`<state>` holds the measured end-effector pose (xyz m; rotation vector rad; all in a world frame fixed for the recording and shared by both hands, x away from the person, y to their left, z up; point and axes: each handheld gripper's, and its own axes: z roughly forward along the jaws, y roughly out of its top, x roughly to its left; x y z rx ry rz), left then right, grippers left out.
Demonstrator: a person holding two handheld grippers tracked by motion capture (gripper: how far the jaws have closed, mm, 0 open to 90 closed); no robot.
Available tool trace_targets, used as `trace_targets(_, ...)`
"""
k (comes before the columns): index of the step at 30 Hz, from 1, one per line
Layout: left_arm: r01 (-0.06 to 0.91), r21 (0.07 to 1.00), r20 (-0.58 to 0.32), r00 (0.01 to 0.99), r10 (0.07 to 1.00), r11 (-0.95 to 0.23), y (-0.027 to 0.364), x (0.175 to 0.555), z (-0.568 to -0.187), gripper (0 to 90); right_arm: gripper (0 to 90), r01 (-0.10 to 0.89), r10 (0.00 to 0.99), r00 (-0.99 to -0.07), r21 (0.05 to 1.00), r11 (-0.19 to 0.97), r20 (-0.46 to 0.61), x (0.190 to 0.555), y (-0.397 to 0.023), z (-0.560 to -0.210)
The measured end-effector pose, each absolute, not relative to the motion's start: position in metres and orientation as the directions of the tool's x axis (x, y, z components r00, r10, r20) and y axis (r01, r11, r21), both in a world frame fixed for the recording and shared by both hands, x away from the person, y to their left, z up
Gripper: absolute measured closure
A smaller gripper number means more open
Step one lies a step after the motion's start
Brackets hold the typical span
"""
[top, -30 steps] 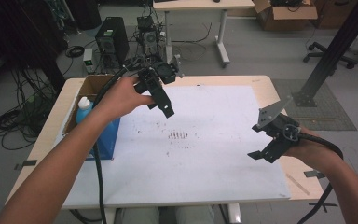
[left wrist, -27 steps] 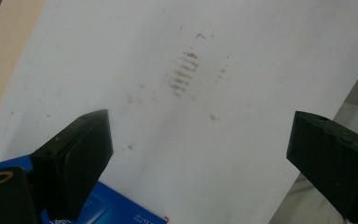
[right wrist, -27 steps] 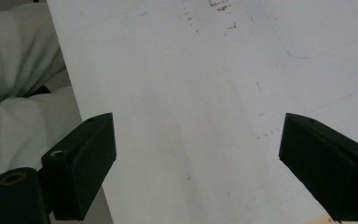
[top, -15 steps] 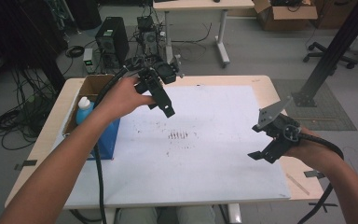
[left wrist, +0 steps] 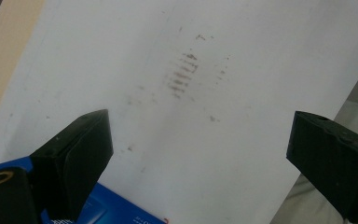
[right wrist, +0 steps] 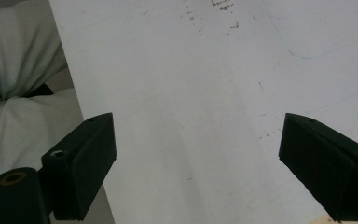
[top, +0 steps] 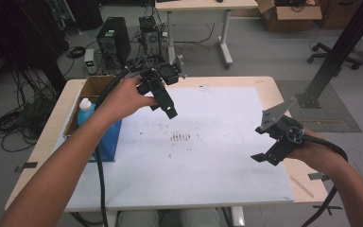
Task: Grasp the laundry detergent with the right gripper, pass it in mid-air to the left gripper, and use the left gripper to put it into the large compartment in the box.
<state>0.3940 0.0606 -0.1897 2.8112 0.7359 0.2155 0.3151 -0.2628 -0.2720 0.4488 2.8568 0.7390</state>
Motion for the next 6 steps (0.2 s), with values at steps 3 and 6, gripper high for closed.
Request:
trace_targets(3, 0.463, 0.255, 0.084, 0.864, 0.496, -0.849, 0.0605, 0.3947, -0.19, 7.4, 10.6, 0.249, 0.327, -0.942, 0.494, 0.833, -0.075, 0.3147, -0.2635, -0.2725)
trace_targets(6, 0.467, 0.255, 0.081, 0.862, 0.5, -0.847, 0.0606, 0.3951, -0.1898, 7.4, 10.6, 0.252, 0.329, -0.941, 0.496, 0.831, -0.074, 0.3143, -0.2644, -0.273)
